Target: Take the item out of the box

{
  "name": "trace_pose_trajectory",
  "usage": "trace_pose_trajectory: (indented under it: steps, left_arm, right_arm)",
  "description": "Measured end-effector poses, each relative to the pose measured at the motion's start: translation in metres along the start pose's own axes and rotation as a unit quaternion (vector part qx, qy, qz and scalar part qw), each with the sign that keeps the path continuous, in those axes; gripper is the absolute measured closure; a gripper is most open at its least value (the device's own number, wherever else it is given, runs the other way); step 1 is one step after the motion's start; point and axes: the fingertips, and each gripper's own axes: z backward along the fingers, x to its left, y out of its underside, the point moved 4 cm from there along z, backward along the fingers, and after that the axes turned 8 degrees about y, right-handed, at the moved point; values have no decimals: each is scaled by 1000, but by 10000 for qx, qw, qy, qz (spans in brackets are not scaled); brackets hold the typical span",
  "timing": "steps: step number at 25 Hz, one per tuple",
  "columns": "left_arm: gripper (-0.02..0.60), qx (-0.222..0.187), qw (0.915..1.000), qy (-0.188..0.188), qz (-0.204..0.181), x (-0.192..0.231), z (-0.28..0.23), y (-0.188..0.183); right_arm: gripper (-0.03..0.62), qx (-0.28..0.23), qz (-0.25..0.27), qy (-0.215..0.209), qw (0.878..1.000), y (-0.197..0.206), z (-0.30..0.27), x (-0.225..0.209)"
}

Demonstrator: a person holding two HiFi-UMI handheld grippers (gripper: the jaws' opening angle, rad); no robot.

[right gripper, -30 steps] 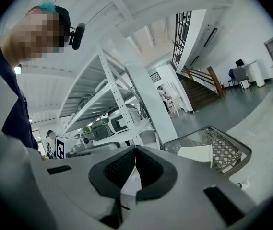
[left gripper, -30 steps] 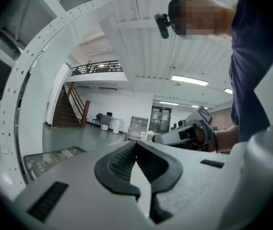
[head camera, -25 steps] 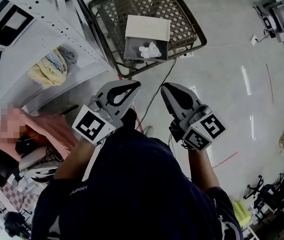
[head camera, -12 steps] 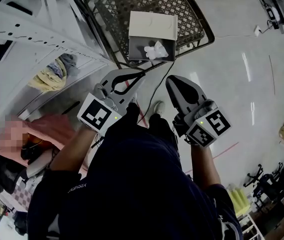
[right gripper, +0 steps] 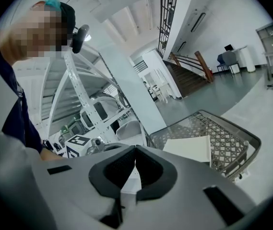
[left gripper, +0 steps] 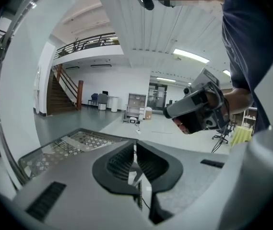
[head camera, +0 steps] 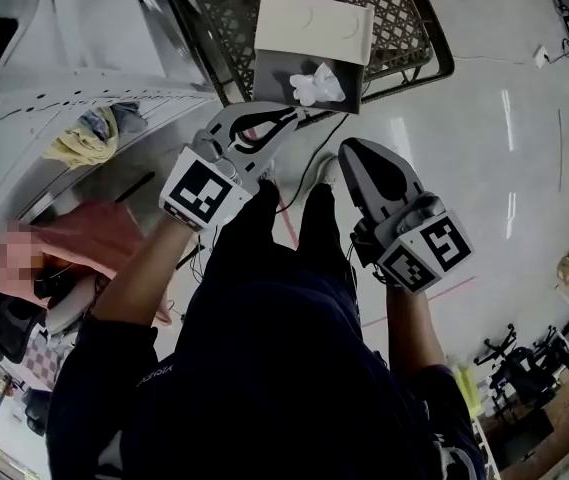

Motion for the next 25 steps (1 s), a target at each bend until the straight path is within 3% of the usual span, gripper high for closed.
trace_pose_trajectory:
  steps: [11, 25]
  left_arm:
    - [508, 1038, 9945, 143, -94, 44, -76, 66]
    - [486, 2392, 9654, 776, -691, 68, -136, 129]
  right_arm:
    - [569, 335, -365, -12, 9988, 24, -19, -64]
    - [569, 465, -789, 64, 9958, 47, -31, -118]
